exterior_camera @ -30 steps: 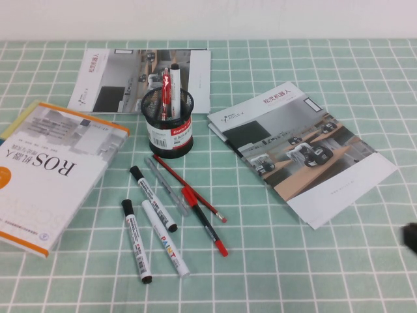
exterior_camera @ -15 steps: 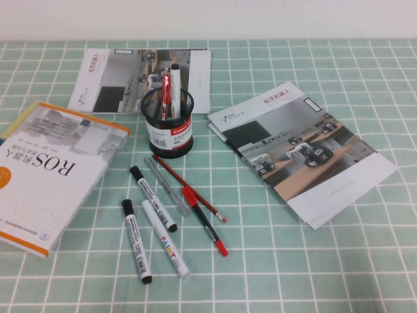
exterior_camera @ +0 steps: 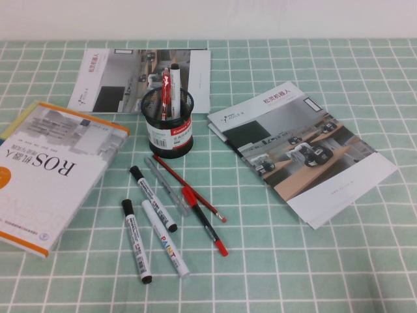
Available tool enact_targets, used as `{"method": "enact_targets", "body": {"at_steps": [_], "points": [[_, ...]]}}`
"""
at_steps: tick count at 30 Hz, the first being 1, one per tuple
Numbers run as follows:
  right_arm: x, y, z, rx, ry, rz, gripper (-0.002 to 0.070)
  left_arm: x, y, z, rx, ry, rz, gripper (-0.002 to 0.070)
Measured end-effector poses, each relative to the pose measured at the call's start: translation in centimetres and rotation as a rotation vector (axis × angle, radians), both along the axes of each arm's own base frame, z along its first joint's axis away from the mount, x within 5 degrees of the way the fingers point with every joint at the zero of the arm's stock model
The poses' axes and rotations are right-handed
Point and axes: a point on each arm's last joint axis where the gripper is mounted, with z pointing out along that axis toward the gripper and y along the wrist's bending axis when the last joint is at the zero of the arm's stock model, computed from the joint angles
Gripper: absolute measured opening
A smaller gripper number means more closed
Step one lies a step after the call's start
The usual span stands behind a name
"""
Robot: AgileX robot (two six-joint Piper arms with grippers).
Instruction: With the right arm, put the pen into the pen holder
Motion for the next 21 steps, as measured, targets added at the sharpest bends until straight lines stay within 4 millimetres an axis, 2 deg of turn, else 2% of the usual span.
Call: {"method": "enact_targets", "body": {"at_steps": [5, 9, 16, 21], "points": [[0.1, 0.2, 0.4, 0.015, -0.048, 0.017, -0.0019, 0.0, 0.0, 0.0, 0.0, 0.0, 0.0, -0.0004], [0.2, 0.4, 0.5, -0.05, -0.098, 0.053, -0.0019, 0.0, 0.0, 0.0, 0.0, 0.0, 0.0, -0.0004], [0.2, 1.2, -1.2, -0.167, -0.038, 0.158, -0.0019, 0.0, 0.0, 0.0, 0.0, 0.0, 0.0, -0.0004], [0.2, 1.3, -2.1, -0.153, -0.008, 0.168, -0.0019, 0.0, 0.0, 0.0, 0.0, 0.0, 0.0, -0.0004]]}}
